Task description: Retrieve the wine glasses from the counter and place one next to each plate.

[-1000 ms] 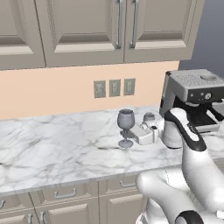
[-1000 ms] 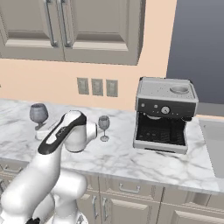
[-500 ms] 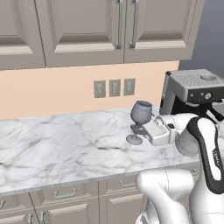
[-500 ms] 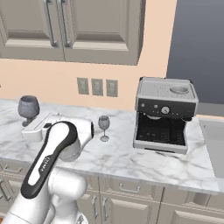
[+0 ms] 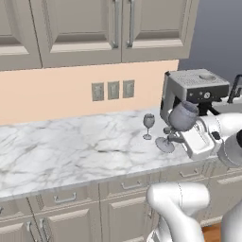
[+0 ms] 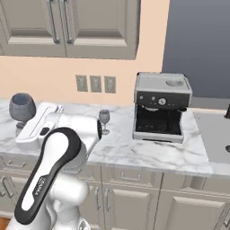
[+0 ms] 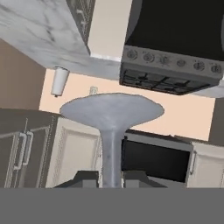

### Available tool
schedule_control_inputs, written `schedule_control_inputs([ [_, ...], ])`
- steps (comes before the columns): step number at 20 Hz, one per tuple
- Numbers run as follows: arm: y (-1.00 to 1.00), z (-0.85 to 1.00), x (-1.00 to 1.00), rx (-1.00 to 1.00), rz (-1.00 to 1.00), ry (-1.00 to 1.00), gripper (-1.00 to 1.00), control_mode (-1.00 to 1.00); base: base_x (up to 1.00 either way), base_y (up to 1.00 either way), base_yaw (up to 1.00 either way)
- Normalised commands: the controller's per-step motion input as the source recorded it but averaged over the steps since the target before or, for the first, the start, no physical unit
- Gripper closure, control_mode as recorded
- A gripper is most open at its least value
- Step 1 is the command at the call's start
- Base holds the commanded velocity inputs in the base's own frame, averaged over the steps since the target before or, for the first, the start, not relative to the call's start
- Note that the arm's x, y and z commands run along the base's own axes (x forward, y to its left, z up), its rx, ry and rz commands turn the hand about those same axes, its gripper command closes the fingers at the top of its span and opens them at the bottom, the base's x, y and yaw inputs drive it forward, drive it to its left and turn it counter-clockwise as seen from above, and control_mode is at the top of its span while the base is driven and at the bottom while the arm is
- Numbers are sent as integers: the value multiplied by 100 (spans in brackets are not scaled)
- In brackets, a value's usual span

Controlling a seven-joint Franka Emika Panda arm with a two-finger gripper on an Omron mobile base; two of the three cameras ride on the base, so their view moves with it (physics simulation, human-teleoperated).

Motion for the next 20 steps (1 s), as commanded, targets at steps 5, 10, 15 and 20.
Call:
schedule_control_inputs([
  [5, 0, 0, 0, 0, 0, 0, 100, 100, -26, -18, -64],
  [10, 0, 0, 0, 0, 0, 0, 100, 100, 0, 0, -100],
  [15, 0, 0, 0, 0, 0, 0, 100, 100, 0, 0, -100],
  [20, 0, 0, 0, 0, 0, 0, 100, 100, 0, 0, -100],
])
